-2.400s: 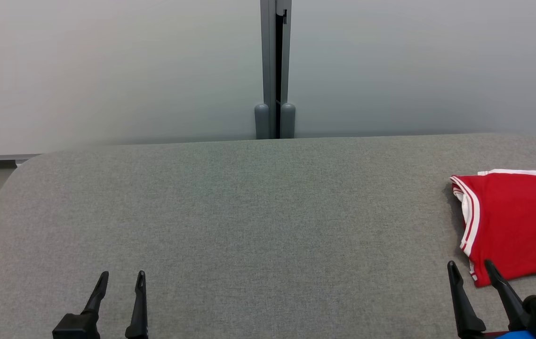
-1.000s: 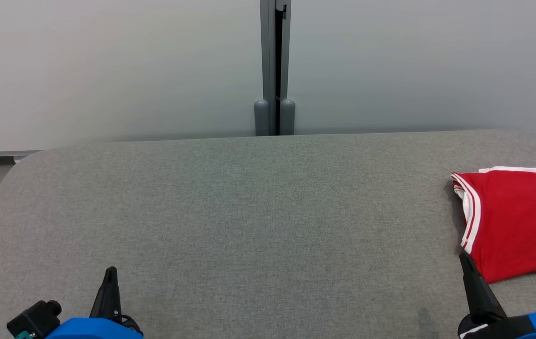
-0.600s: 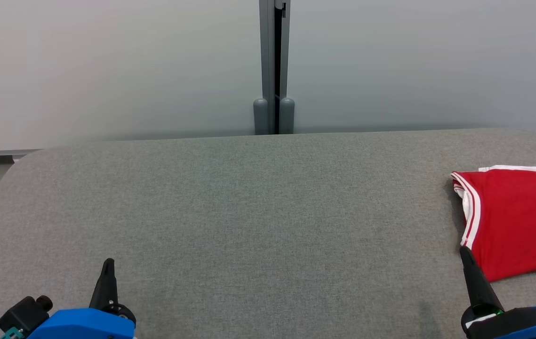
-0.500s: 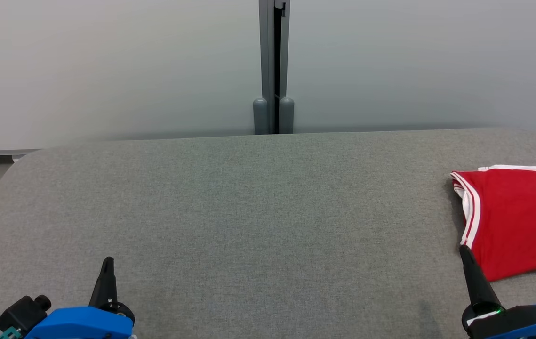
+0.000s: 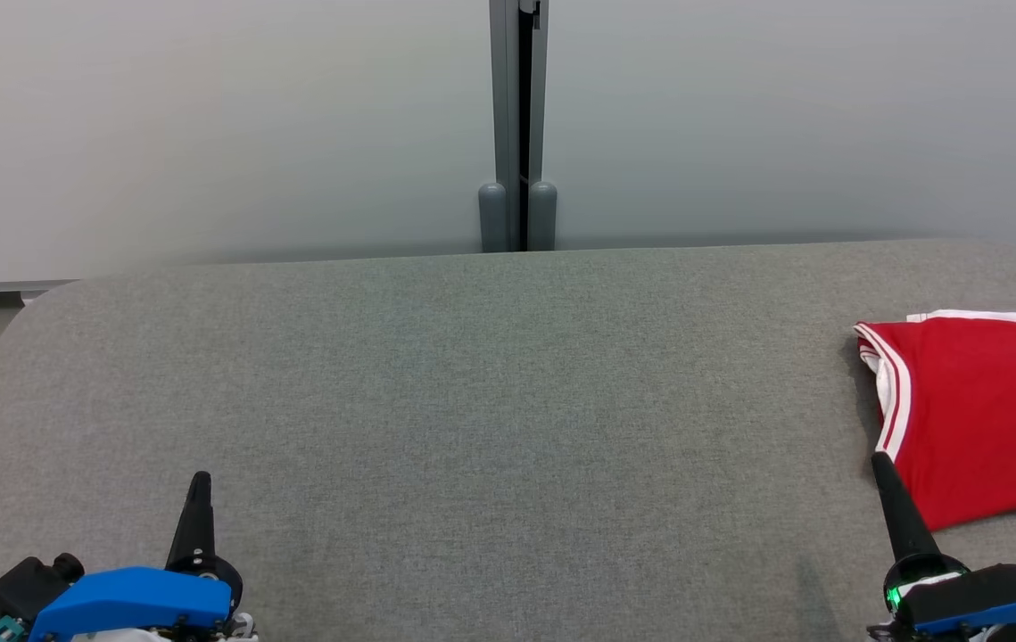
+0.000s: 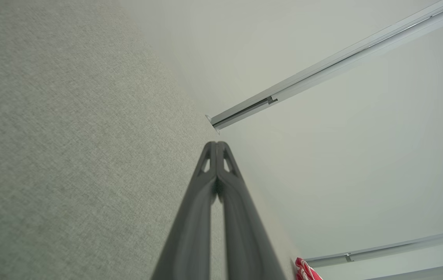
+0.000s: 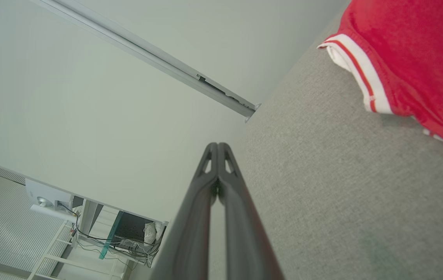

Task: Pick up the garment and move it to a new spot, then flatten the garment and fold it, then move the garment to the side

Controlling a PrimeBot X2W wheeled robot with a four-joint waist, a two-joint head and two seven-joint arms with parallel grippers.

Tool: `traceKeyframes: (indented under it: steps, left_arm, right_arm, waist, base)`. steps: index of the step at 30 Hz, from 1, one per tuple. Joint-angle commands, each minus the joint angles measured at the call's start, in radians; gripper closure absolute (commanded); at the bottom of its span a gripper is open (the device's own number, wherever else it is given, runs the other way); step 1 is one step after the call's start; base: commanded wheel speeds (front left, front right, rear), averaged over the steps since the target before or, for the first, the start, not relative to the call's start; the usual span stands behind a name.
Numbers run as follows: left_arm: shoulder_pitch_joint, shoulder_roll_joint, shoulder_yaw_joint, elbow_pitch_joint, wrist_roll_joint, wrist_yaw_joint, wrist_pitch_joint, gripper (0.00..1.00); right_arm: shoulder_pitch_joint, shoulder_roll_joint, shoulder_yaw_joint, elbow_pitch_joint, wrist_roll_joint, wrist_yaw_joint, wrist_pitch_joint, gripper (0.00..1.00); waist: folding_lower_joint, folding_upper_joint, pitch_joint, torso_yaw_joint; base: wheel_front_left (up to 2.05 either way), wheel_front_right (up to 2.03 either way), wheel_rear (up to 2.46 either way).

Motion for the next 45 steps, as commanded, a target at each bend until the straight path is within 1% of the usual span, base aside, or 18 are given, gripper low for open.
traceKeyframes:
  steps: [1,13,45]
  left_arm:
    - [-0.029,-0.002,0.013,-0.013,-0.027,-0.007,0.009,1.0]
    - [-0.044,-0.019,0.043,-0.015,-0.131,-0.022,0.04,1.0]
    - [-0.075,-0.057,0.109,-0.02,-0.356,-0.053,0.108,1.0]
  right_arm:
    - [-0.029,-0.009,-0.003,-0.001,0.034,0.0,0.005,1.0]
    - [-0.055,-0.008,-0.007,0.027,0.153,0.0,0.016,1.0]
    - [-0.111,-0.005,-0.017,0.088,0.41,0.0,0.045,1.0]
  waist:
    - [0.0,-0.0002,0.001,0.0]
    - [0.0,-0.0002,0.004,-0.002]
    - [0.0,-0.0002,0.014,-0.005]
  base:
    - [0.0,0.0,0.0]
    - [0.0,0.0,0.0]
    - [0.0,0.0,0.0]
